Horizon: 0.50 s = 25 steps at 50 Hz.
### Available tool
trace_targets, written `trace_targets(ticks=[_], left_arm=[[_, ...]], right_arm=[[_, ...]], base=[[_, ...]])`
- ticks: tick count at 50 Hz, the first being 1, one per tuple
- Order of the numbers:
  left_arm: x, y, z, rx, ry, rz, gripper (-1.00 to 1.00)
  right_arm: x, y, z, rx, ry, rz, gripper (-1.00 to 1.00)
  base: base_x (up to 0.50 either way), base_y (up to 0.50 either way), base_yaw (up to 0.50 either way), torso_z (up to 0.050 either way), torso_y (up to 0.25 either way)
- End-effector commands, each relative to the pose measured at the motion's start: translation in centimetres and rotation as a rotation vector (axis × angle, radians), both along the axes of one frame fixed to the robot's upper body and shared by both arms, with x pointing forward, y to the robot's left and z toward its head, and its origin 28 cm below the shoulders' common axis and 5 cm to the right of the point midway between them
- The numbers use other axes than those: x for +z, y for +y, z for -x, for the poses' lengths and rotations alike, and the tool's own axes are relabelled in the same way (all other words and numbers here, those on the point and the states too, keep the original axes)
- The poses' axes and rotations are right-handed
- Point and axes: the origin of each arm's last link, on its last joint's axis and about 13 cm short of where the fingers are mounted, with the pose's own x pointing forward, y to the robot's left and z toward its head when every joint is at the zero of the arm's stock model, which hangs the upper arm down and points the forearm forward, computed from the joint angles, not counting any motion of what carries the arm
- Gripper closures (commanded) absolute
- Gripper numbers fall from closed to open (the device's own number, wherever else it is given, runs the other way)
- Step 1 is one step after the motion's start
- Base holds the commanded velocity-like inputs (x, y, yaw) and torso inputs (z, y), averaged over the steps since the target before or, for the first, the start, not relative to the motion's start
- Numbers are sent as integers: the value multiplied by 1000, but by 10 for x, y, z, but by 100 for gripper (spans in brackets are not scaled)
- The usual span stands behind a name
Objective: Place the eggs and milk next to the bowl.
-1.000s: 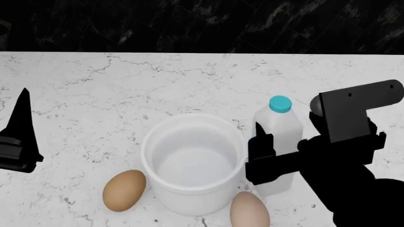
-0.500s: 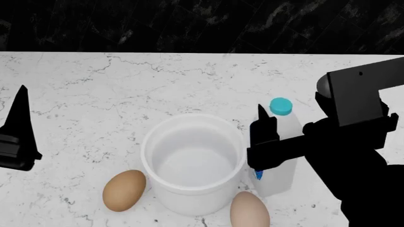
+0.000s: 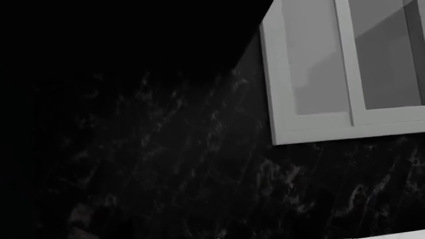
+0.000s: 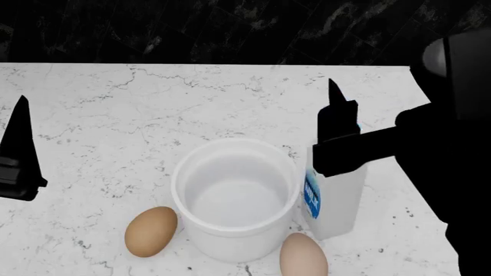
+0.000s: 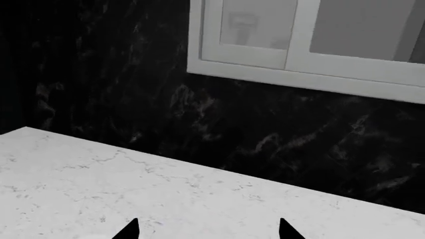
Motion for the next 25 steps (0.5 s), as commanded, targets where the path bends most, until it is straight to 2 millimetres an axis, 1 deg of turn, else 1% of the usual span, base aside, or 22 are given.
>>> trace_targets(ticks=[1, 8, 15, 21, 22, 25], left_arm=[[11, 2, -2, 11, -27, 3, -100], [14, 5, -3, 24, -26, 1, -100], [16, 5, -3, 25, -17, -18, -100], [21, 11, 0, 44, -17, -42, -100], [23, 12, 2, 50, -20, -46, -100], [23, 14, 6, 56, -22, -55, -100]], right_arm=[[24, -3, 25, 1, -114, -18, -100], [26, -8, 40, -26, -130, -23, -100], [22, -13, 53, -64, -127, -28, -100], [21, -20, 71, -108, -143, -33, -100], [22, -21, 76, -121, -150, -29, -100], [24, -25, 85, -146, -162, -28, -100]], base=[[0, 0, 0, 0, 0], [0, 0, 0, 0, 0], [0, 0, 0, 0, 0], [0, 0, 0, 0, 0], [0, 0, 0, 0, 0], [0, 0, 0, 0, 0]])
